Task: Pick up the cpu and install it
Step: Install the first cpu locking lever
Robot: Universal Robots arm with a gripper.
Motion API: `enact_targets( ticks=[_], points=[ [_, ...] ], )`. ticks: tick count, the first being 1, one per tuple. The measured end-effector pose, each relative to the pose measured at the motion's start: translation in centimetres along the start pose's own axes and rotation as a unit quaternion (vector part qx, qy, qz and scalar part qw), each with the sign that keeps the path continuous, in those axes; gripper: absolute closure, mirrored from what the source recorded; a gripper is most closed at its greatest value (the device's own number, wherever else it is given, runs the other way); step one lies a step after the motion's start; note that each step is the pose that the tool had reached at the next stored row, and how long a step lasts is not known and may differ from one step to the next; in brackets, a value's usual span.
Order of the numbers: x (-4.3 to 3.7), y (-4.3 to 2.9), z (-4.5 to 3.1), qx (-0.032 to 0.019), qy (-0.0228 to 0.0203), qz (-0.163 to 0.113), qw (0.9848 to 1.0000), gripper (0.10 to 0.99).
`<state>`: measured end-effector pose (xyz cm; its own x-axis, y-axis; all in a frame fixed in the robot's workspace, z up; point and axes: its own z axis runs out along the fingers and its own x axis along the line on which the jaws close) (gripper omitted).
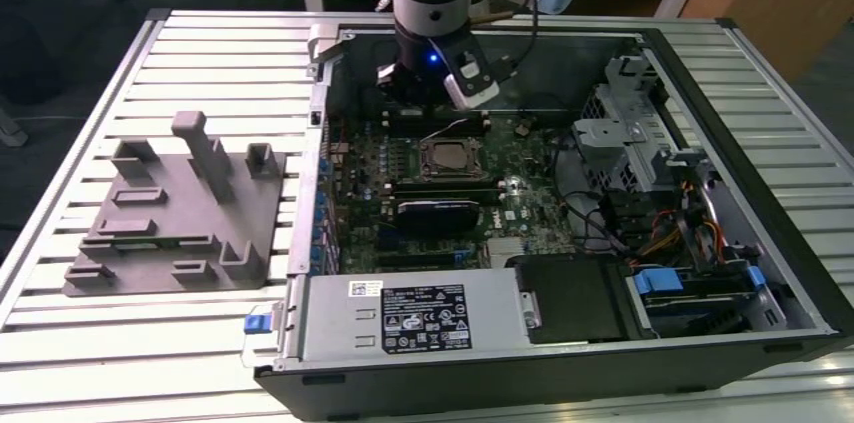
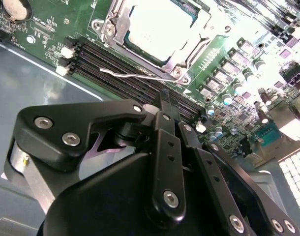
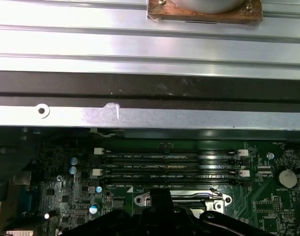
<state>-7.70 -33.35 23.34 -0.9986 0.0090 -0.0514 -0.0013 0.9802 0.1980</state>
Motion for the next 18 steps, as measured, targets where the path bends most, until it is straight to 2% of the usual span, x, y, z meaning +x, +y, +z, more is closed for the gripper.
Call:
enact_targets(
  ticks=[3,5,8,11,18],
  points=[
    [0.00,-0.02,0.08,0.0008,-0.0012,0.003,1.0000,0.980],
    [0.01,-0.03,0.16,0.0013,-0.0038,0.006,1.0000,0.980],
    [0.01,-0.06,0.28,0.0018,-0.0098,0.011,0.9999,0.980],
    [-0.14,-0.10,0.48,0.0050,-0.0181,0.018,0.9997,0.980],
    [-0.15,-0.19,0.93,0.0079,-0.0298,0.048,0.9984,0.980]
  ],
)
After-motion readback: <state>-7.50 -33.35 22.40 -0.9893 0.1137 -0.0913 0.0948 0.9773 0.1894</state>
